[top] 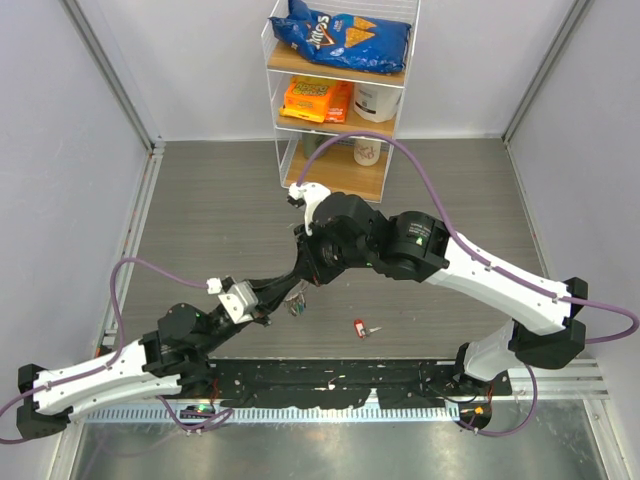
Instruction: Put the keys on the keyring
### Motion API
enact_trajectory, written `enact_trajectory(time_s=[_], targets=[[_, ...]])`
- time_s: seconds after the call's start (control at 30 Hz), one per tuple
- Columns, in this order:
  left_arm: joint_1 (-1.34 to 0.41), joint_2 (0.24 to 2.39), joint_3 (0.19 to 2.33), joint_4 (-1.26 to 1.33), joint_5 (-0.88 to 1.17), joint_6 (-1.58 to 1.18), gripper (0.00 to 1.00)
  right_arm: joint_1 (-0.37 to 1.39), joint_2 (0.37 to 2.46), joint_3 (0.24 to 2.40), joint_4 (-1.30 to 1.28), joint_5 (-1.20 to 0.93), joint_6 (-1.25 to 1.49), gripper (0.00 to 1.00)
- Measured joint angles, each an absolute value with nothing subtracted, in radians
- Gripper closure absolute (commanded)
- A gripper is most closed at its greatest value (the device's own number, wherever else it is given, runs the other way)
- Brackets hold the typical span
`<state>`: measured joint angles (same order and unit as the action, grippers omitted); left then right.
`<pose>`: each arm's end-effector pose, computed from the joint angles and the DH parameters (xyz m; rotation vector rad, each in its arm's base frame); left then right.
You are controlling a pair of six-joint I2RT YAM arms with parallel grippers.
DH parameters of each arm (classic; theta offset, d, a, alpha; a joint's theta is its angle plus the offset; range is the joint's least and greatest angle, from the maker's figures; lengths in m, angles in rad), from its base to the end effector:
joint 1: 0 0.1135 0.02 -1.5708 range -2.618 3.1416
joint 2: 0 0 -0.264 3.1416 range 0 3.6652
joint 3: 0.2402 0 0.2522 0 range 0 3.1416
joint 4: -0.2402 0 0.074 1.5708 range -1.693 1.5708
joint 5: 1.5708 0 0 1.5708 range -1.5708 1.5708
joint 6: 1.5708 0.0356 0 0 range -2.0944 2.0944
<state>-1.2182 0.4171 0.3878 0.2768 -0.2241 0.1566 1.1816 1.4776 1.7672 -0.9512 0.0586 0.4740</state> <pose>0.0525 -0.1199 0.2999 0.7081 1.1709 -0.7490 0.1156 0.2763 0.4365 -0.7875 2.2300 0.8042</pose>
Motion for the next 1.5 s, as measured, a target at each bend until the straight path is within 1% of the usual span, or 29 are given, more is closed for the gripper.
enact_trajectory(time_s=[0.13, 0.23, 0.27, 0.33, 0.37, 0.53, 0.57, 0.63, 0.77, 0.93, 1.13, 1.33, 1.5], targets=[[-1.218, 0.412, 0.387, 0.276, -0.226, 0.145, 1.00, 1.182, 1.474, 1.761, -0.941, 0.057, 0.474, 0.94], [-1.218, 0.412, 0.388, 0.273, -0.233, 0.138, 1.00, 1.182, 1.469, 1.752, -0.936, 0.057, 0.475, 0.83], [-1.218, 0.413, 0.388, 0.272, -0.236, 0.138, 1.00, 1.182, 1.468, 1.750, -0.935, 0.056, 0.475, 0.82], [-1.219, 0.416, 0.388, 0.270, -0.245, 0.136, 1.00, 1.182, 1.463, 1.750, -0.932, 0.056, 0.476, 0.77], [-1.219, 0.419, 0.388, 0.270, -0.253, 0.134, 1.00, 1.182, 1.459, 1.749, -0.931, 0.057, 0.476, 0.72], [-1.219, 0.423, 0.388, 0.267, -0.287, 0.134, 1.00, 1.179, 1.421, 1.738, -0.925, 0.057, 0.478, 0.61], [-1.219, 0.423, 0.388, 0.267, -0.293, 0.134, 1.00, 1.177, 1.414, 1.735, -0.921, 0.057, 0.478, 0.55], [-1.219, 0.423, 0.388, 0.267, -0.308, 0.134, 1.00, 1.174, 1.399, 1.727, -0.916, 0.059, 0.479, 0.50], [-1.219, 0.423, 0.388, 0.266, -0.354, 0.133, 1.00, 1.154, 1.348, 1.667, -0.894, 0.066, 0.475, 0.44], [-1.219, 0.417, 0.385, 0.265, -0.440, 0.133, 1.00, 1.092, 1.238, 1.515, -0.860, 0.078, 0.469, 0.41], [-1.219, 0.414, 0.383, 0.265, -0.543, 0.134, 1.00, 1.037, 1.136, 1.269, -0.815, 0.137, 0.470, 0.39], [-1.219, 0.414, 0.371, 0.263, -0.627, 0.135, 1.00, 1.027, 1.119, 1.067, -0.789, 0.189, 0.482, 0.38], [-1.219, 0.414, 0.363, 0.262, -0.675, 0.138, 1.00, 1.024, 1.119, 1.011, -0.754, 0.224, 0.501, 0.38]])
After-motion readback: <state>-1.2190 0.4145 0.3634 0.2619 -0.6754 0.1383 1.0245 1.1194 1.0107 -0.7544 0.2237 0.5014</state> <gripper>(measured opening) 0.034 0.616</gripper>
